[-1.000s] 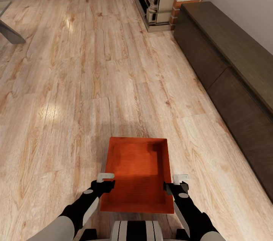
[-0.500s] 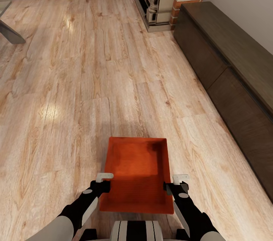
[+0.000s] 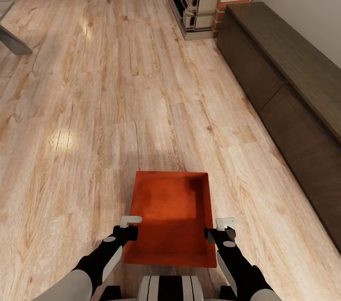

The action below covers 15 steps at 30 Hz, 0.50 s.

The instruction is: Move the two storage containers from the living room to the garage. In the garage, place one container on the floor and stack the other container on top of it (either order is fine).

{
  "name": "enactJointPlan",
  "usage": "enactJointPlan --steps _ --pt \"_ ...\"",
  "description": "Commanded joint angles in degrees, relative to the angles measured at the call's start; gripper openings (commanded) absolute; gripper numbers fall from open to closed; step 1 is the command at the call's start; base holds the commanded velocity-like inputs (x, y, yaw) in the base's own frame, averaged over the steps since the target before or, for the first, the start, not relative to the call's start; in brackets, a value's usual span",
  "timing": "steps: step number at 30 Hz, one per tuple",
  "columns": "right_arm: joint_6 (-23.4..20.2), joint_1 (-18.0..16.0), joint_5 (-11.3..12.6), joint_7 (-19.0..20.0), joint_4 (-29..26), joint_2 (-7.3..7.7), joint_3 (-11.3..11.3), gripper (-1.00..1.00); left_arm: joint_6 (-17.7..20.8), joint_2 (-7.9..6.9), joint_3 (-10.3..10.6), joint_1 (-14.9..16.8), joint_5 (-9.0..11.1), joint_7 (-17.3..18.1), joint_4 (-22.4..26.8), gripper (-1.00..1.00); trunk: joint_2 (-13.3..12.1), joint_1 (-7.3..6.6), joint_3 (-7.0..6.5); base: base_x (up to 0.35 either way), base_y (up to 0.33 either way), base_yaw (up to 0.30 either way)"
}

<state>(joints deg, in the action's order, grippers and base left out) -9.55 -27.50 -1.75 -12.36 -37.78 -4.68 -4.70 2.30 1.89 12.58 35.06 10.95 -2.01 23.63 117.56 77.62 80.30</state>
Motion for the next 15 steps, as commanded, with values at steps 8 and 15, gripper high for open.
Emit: enactJointPlan --steps 8,15 --pt "-0.5 0.0 -0.2 -0.4 -0.1 0.03 -0.2 1.0 0.3 -0.05 0.5 0.0 0.5 -0.3 0.1 -1.0 0.0 -0.01 0.03 0.0 0.0 0.0" --pt "-0.4 0.0 0.0 -0.2 -0.2 0.04 -0.2 1.0 0.3 -0.05 0.5 0.0 0.5 -0.2 0.1 -1.0 0.0 -0.01 0.03 0.0 0.0 0.0"
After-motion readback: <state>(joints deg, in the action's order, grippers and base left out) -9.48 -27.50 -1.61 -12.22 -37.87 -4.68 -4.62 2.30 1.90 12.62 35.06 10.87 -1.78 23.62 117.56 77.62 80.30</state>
